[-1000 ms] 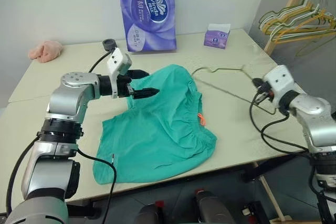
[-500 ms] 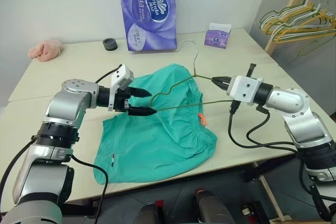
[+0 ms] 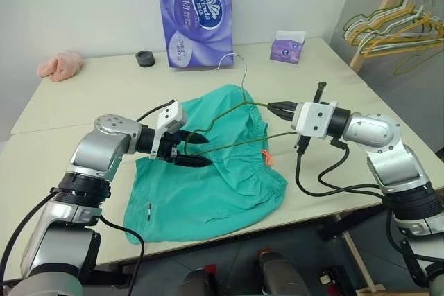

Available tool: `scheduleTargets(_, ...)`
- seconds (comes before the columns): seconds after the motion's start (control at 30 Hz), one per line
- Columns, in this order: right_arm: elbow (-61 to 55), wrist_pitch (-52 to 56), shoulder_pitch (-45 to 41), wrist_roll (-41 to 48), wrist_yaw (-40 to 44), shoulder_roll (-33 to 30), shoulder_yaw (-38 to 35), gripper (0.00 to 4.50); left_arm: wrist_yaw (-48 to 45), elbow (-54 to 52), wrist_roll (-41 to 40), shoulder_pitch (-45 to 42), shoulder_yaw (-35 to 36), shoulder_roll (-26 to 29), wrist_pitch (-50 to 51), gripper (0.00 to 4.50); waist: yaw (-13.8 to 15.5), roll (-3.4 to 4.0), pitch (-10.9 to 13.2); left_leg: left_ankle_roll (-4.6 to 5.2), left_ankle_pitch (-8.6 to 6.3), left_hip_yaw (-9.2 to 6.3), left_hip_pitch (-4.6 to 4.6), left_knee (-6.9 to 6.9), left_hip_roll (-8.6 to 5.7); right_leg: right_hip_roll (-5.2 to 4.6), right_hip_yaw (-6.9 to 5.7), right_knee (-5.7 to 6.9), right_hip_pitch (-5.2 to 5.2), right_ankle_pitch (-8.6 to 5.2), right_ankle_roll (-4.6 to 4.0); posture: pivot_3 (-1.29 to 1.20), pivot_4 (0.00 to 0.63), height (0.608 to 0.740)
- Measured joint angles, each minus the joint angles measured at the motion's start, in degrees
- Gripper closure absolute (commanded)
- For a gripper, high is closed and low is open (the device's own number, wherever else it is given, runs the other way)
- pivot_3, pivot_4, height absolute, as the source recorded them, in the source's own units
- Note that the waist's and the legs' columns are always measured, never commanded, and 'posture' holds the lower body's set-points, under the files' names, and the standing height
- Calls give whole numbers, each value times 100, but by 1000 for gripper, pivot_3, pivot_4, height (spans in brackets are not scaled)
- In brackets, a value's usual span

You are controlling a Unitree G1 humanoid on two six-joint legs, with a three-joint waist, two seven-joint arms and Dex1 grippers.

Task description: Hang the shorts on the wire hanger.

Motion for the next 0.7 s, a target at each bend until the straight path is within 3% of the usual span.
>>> scheduleTargets(0.23,-227,107,35,70,113,10,-5,4500,11,-20,0,30,0,-31,0,3988,-9,0,0,0,0,-2,0,-1,0,0,-2,1,0,0,0,-225,107,740)
scheduleTargets(0.3,-354,133,110,167,162,9,-31,4500,10,-20,6,39,0,-28,1,4453,-9,0,0,0,0,-2,0,0,0,0,-2,1,0,0,0,-225,107,740)
scheduleTargets(0.47,-542,294,274,271,292,-3,-91,4500,-51,-37,6,107,0,-29,8,4453,-9,0,0,0,0,-2,1,0,0,0,-2,2,0,0,0,-224,106,740)
scheduleTargets(0.6,-747,613,315,513,457,-3,-109,3541,-80,-88,2,119,0,-31,14,4500,-8,0,0,0,0,-3,1,0,0,0,-3,1,0,0,0,-221,106,740)
scheduleTargets(0.7,-1055,1105,460,828,636,-107,-120,2520,12,-121,6,119,1,-29,14,4500,-3,0,0,0,0,-4,0,1,1,-1,-3,1,1,0,0,-223,107,740)
